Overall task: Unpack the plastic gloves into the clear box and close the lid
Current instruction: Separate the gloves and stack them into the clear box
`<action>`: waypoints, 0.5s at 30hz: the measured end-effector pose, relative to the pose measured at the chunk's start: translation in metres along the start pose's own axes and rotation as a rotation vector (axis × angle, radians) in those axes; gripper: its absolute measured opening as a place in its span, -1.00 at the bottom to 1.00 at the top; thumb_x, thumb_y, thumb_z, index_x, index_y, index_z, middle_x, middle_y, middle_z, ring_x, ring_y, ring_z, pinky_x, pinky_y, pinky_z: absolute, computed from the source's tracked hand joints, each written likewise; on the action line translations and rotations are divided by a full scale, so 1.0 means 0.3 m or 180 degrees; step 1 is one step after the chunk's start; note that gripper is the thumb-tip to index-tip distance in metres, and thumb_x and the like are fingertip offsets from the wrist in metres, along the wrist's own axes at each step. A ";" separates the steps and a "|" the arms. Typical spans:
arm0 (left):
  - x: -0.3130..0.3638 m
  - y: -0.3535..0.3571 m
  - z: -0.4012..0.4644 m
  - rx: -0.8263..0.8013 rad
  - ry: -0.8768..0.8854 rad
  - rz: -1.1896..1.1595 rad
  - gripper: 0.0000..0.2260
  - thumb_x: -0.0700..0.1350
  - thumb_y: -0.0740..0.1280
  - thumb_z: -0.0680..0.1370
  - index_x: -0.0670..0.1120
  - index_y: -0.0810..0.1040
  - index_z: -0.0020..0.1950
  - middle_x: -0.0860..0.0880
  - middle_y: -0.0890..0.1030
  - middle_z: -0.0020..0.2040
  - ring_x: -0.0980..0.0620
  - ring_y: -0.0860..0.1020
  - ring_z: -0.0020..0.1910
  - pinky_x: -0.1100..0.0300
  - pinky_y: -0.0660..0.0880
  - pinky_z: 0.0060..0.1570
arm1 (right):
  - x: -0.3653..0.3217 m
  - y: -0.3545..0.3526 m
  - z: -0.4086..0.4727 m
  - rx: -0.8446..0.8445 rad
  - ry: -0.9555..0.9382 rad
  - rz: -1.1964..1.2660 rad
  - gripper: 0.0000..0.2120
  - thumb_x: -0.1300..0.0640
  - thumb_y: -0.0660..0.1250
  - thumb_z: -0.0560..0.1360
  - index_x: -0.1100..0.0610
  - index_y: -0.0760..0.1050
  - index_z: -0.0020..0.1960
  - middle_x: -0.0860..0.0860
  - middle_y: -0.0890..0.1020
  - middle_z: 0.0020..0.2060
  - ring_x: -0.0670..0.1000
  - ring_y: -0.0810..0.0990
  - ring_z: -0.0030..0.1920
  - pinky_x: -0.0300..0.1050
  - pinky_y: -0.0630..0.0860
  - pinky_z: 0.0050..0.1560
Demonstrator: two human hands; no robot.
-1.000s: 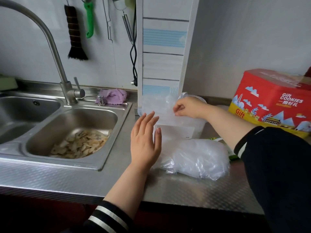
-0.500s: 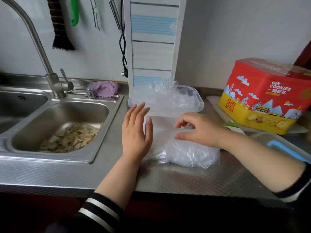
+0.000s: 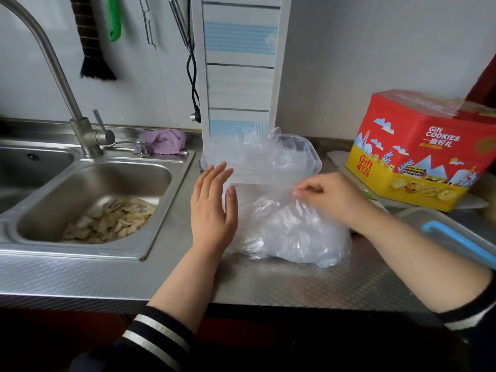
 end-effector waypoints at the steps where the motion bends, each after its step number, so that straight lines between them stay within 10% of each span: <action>1: 0.002 0.000 -0.001 -0.0004 -0.0004 -0.0020 -0.67 -0.05 0.08 0.64 -0.10 0.49 0.31 0.01 0.47 0.37 0.05 0.30 0.44 0.19 0.16 0.44 | -0.031 -0.034 0.012 0.0067 -0.0093 0.0078 -0.95 0.08 0.43 0.46 -0.06 0.65 -0.10 -0.14 0.69 -0.17 -0.13 0.64 -0.11 -0.17 0.53 0.02; 6: -0.002 0.000 0.000 0.0009 -0.0022 -0.0058 -0.66 -0.06 0.07 0.64 -0.11 0.49 0.30 0.00 0.48 0.36 0.05 0.31 0.43 0.18 0.17 0.43 | -0.155 -0.207 0.123 0.0287 -0.0267 0.0321 -0.88 0.11 0.44 0.45 0.02 0.65 -0.01 -0.20 0.65 -0.22 -0.35 0.56 -0.28 -0.48 0.45 -0.13; 15: -0.008 -0.005 0.004 -0.0016 0.0003 -0.0085 -0.66 -0.06 0.07 0.64 -0.10 0.48 0.32 0.01 0.47 0.37 0.03 0.32 0.44 0.17 0.19 0.44 | -0.424 -0.386 0.201 0.1666 -0.1659 0.0325 -0.84 0.08 0.39 0.51 0.04 0.61 0.08 -0.24 0.66 -0.19 -0.28 0.58 -0.20 -0.34 0.49 -0.05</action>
Point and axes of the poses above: each hand's wrist, its own z-axis towards the middle knuckle, its own y-axis out of the palm, x = y × z, the point moved 7 cm from there along z, towards the middle knuckle
